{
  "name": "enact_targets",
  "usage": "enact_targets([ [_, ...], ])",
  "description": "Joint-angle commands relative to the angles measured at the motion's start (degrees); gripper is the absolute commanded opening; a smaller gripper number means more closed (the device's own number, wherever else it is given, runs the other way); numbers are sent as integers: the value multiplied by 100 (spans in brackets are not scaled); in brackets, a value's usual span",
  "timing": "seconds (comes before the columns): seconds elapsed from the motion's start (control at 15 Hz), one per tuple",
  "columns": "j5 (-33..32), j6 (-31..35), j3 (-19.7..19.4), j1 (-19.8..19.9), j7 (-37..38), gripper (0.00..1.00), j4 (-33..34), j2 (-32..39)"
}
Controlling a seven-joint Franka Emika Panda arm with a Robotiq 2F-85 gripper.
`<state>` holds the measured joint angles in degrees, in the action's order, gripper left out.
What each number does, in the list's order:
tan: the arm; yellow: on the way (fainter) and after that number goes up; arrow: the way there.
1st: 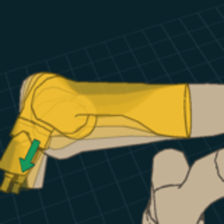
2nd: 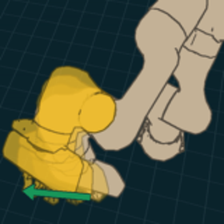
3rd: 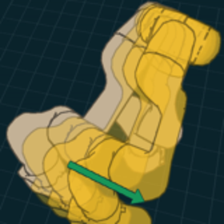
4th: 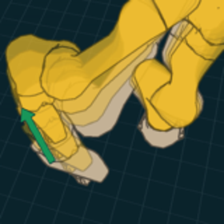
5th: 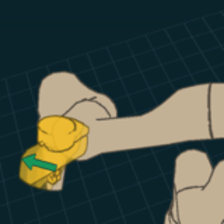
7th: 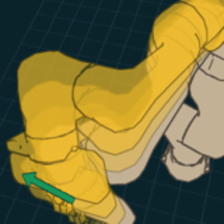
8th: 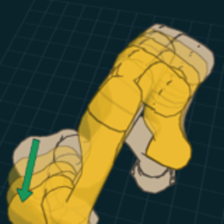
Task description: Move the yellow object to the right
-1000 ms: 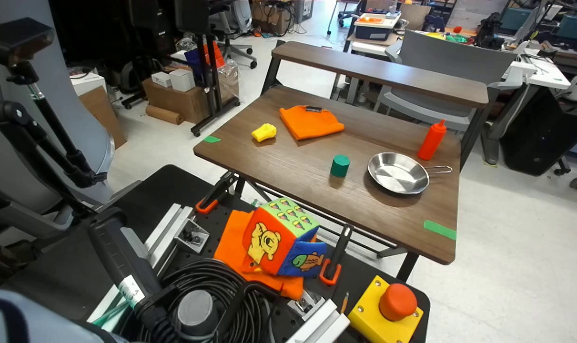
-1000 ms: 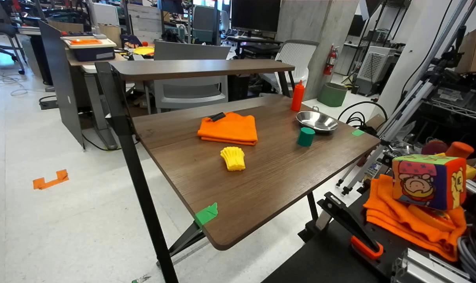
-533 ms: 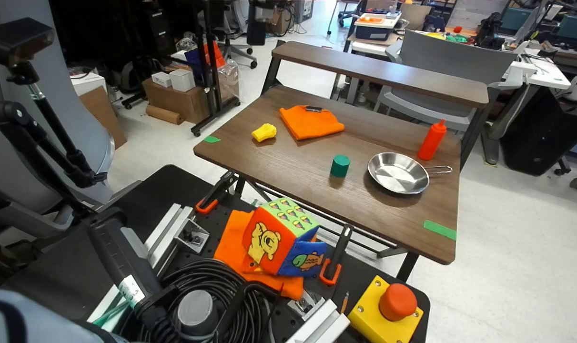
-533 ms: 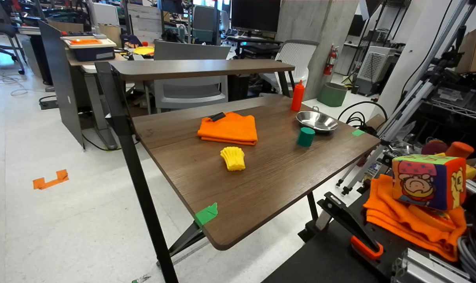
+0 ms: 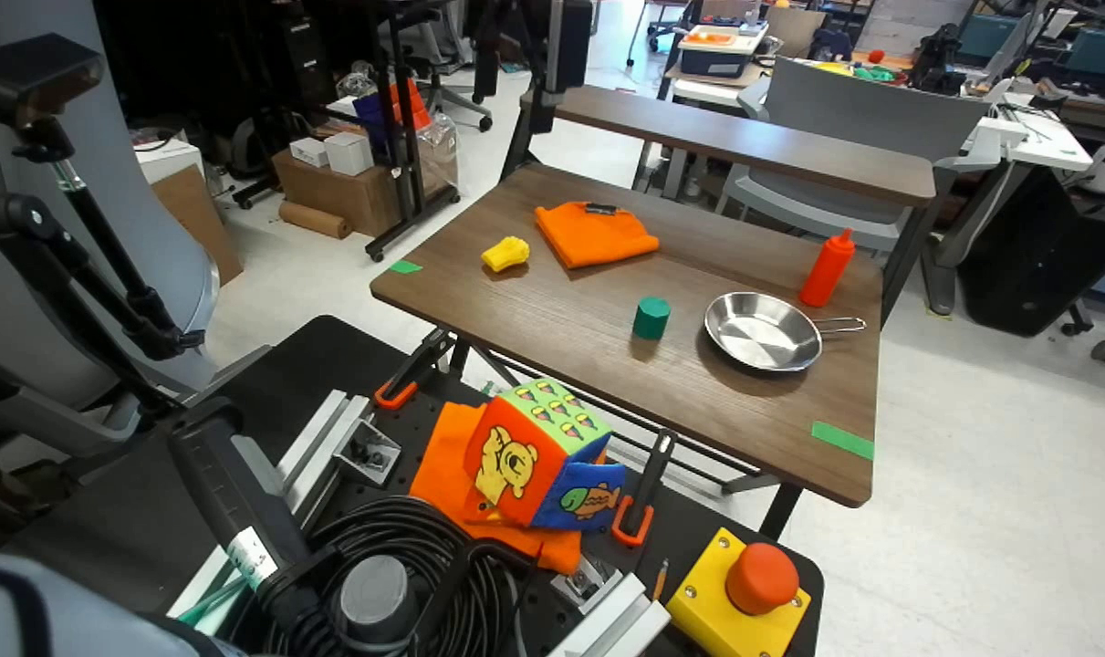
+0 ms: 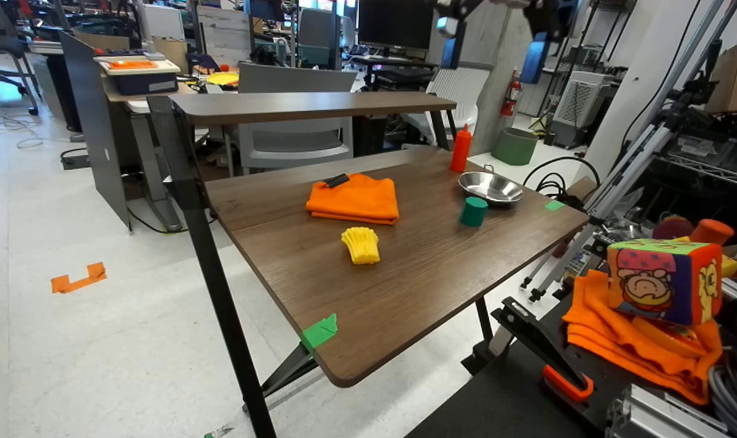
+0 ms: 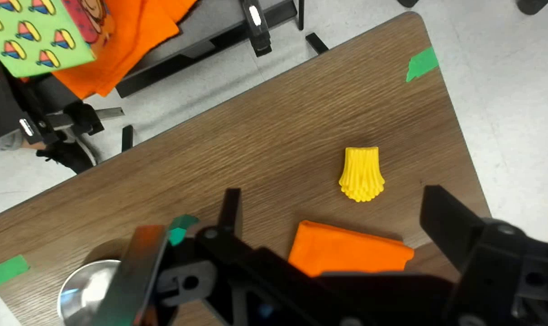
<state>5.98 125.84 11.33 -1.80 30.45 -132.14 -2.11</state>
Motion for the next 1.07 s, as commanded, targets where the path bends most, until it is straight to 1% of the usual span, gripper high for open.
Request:
enact_targets([
  [0.0, -612, 286, -72, -340, 681, 100, 690, 1049],
  [0.27, -1234, 227, -286, -831, 1365, 100, 1375, 2026],
  [0.4, -1395, 154, -420, -1057, 1570, 100, 1723, 2467],
  [0.67, -1557, 46, -702, -1446, 1818, 100, 2347, 3210],
  [1.0, -1488, 71, -955, -1727, 1966, 100, 2882, 3865],
])
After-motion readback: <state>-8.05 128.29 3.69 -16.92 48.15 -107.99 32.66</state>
